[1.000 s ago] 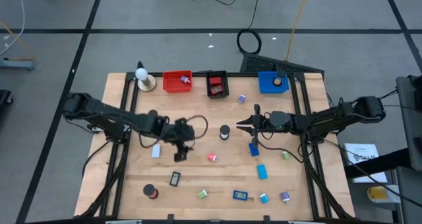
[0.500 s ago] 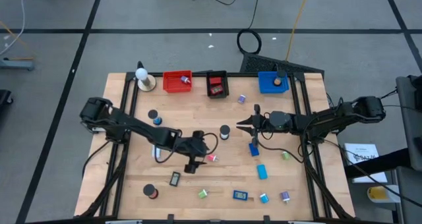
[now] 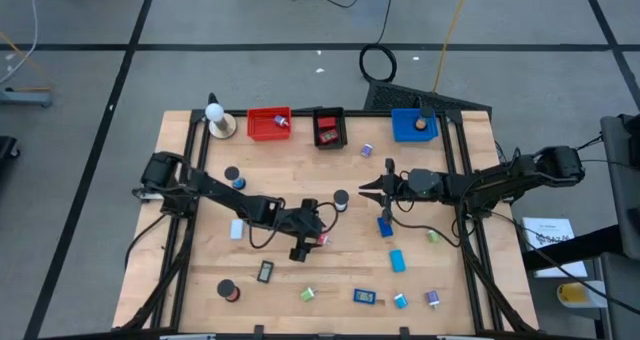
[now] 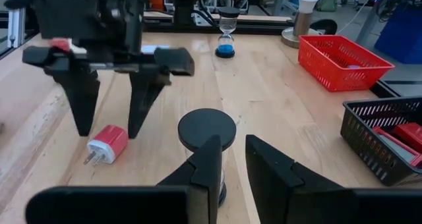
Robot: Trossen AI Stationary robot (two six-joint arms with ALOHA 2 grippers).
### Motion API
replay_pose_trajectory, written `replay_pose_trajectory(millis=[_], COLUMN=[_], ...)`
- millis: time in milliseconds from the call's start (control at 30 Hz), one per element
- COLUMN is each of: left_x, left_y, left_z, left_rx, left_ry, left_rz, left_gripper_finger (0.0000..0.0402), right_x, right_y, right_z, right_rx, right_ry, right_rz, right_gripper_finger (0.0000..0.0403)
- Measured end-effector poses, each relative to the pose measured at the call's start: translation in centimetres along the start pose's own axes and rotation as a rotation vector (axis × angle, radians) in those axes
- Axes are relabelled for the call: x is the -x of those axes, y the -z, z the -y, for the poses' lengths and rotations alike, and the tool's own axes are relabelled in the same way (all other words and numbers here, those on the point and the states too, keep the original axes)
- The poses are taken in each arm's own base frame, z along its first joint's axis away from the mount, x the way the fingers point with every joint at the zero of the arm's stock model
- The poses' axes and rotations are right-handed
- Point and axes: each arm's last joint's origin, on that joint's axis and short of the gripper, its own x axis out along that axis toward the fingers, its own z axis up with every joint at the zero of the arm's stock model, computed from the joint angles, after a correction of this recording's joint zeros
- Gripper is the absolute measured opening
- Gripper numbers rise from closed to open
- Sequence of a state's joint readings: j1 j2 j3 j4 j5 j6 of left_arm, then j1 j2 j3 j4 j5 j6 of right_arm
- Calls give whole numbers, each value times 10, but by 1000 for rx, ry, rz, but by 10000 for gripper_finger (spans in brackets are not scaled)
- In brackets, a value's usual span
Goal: Pick & Place Office items
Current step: Put the pink charger adapter into the red bin
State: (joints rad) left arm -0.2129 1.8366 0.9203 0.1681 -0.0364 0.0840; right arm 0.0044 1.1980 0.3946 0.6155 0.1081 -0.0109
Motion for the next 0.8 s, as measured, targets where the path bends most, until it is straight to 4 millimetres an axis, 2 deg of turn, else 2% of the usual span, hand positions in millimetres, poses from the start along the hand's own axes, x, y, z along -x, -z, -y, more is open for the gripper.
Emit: replay_pose_trajectory(millis=[333,467,667,800], left_x=[-15,-16,-12,9], left_y=[9,11,11,3], left_z=[-1,0,-1,-8], left_rx=[22,32,48,131], left_ry=[42,43,26,-34], left_rz=[-20,-30,-55,-86], left_gripper_finger=[268,229,135,133], right_x=[0,0,0,0], right_y=[0,0,0,1], right_z=[0,0,0,0], right_rx=[2,1,1,2], right_ry=[0,0,0,0], right_rz=[-5,-3,-3,-7], right_gripper_finger=[64,64,64,64])
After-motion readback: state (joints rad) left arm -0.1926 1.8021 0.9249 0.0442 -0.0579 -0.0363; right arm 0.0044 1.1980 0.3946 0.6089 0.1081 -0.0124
